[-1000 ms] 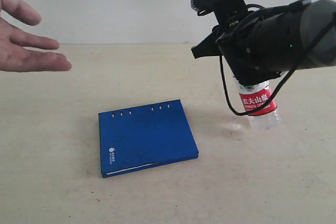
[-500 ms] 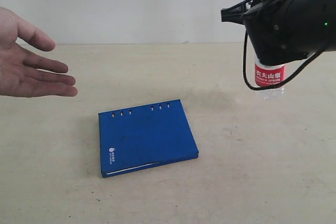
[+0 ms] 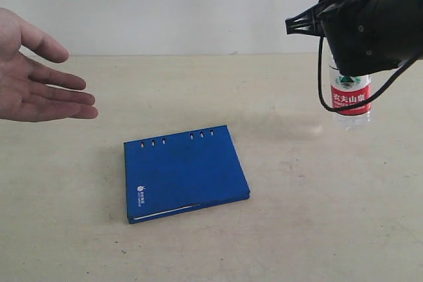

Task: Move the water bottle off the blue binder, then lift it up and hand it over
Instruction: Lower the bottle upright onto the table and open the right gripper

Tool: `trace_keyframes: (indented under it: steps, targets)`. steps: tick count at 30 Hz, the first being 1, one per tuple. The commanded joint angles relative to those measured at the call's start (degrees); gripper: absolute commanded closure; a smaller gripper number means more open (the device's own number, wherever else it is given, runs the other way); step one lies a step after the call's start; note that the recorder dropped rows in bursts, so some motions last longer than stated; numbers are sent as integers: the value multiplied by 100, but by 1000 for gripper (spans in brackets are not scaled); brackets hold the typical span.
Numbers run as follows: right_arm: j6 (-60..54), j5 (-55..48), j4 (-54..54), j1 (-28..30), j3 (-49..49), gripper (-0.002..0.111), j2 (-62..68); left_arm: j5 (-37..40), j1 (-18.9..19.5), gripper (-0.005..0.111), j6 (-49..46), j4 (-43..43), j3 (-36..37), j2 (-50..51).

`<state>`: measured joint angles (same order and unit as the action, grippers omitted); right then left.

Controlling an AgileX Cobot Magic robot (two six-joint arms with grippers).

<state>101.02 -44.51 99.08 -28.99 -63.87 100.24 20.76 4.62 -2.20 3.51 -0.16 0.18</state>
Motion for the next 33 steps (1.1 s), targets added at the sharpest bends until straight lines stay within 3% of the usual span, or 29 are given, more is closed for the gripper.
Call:
trace_keyframes:
  steps: [1,12,29,33]
  targets:
    - [-63,-98,87,49,-3,73,-74,-58,-51,102,-39,58,16,-18]
    - [-124,-40,87,49,-3,73,-74,-58,-51,102,-39,58,16,-18]
    - [-1128,359,-147,49,-3,73,-74,-58,-51,102,-39,58,16,-18]
    - [-1213,550,-269,49,-3,55,-74,-58,-51,102,-39,58,16,-18]
